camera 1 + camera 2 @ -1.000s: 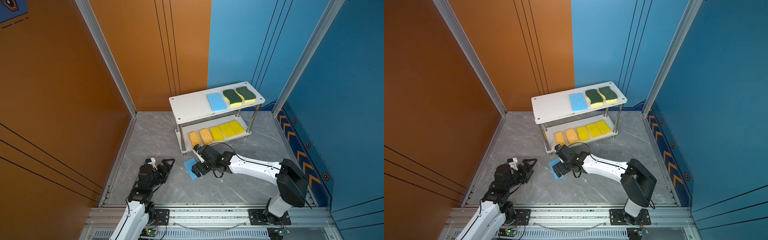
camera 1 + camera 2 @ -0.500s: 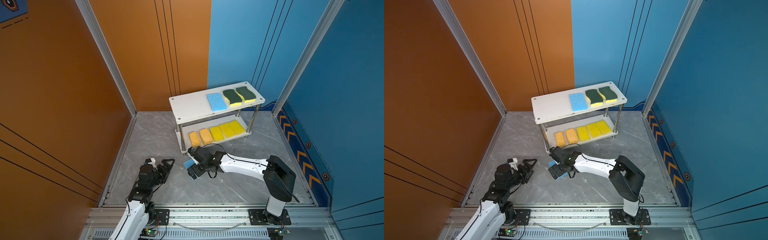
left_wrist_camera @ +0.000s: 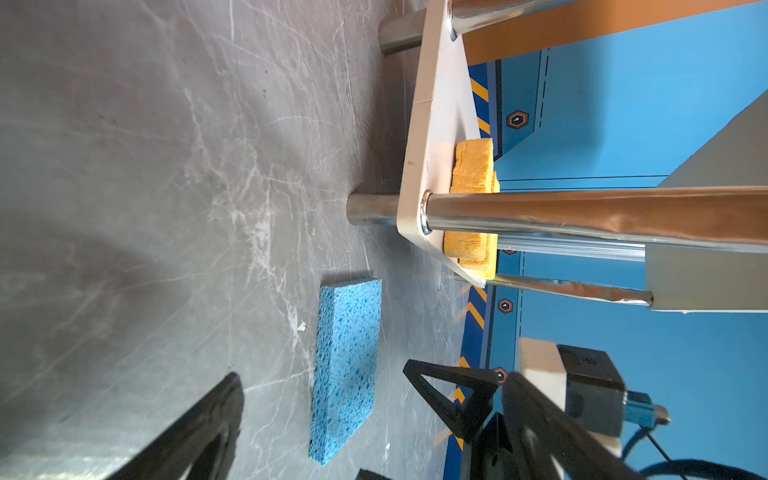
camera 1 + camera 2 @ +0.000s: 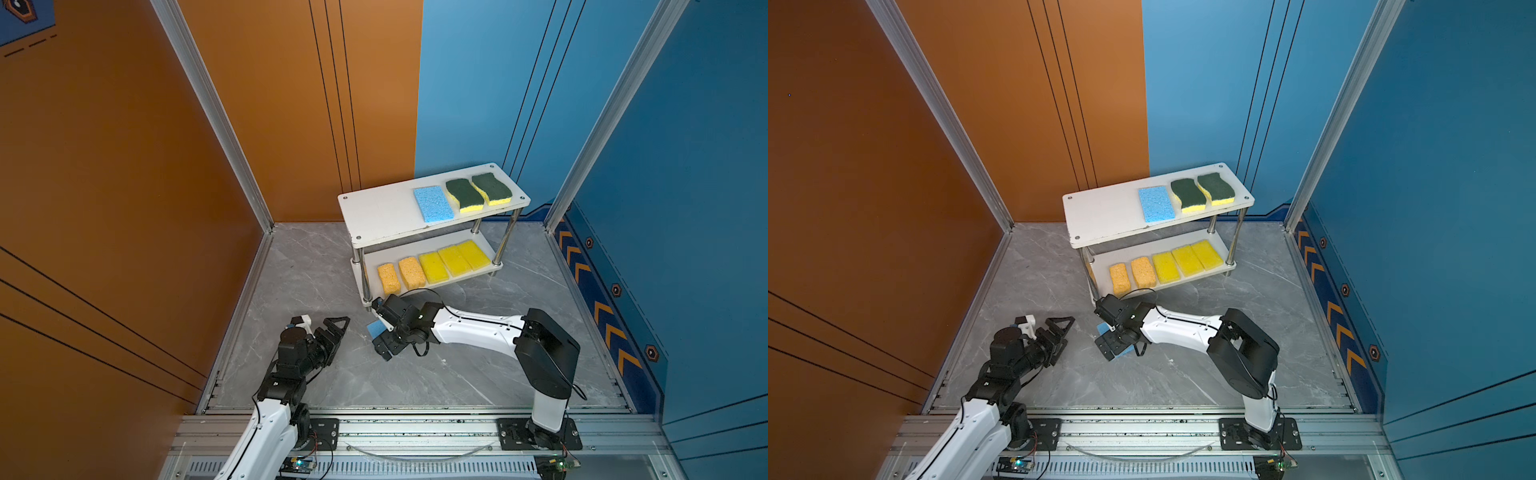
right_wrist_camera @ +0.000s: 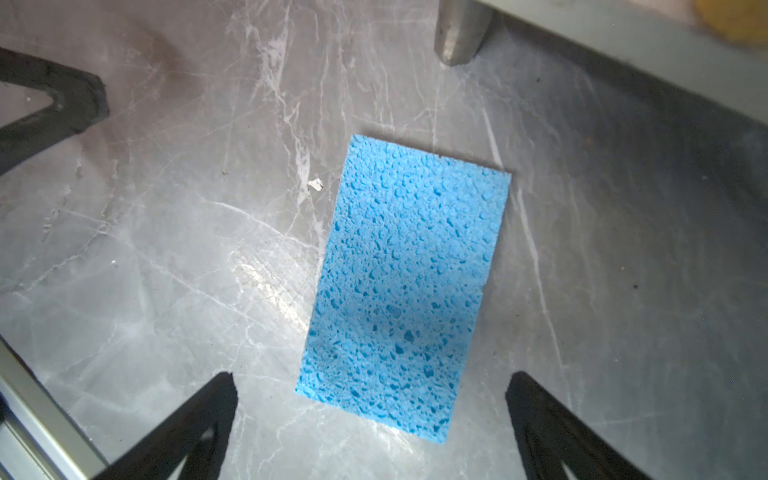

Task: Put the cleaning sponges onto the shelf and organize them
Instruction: 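Lower the right gripper over the blue sponge and close on it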

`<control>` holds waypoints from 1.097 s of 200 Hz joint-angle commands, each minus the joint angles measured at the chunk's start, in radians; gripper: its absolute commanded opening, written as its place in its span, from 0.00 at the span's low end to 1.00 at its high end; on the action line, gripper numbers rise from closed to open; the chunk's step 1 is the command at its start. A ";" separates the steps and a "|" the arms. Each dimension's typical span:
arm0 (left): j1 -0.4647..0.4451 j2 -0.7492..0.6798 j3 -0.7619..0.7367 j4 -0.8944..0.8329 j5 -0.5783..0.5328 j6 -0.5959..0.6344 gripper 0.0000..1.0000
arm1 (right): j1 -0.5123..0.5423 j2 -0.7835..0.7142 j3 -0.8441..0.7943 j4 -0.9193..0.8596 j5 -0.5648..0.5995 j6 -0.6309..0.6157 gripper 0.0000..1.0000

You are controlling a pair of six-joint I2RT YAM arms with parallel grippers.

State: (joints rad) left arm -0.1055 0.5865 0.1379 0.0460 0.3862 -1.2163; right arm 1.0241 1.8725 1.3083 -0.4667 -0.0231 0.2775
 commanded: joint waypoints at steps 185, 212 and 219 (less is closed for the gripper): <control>-0.006 0.021 0.011 0.022 -0.010 0.019 0.98 | 0.007 0.129 0.059 -0.055 0.004 -0.026 0.95; -0.015 0.028 0.021 0.022 -0.019 0.013 0.98 | 0.007 0.138 0.055 -0.064 0.022 -0.034 0.93; -0.020 0.032 0.026 0.022 -0.022 0.013 0.98 | 0.006 0.141 0.056 -0.066 0.024 -0.037 0.93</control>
State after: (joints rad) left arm -0.1116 0.6102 0.1379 0.0566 0.3843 -1.2167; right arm 1.0241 1.9785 1.3392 -0.4900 -0.0231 0.2611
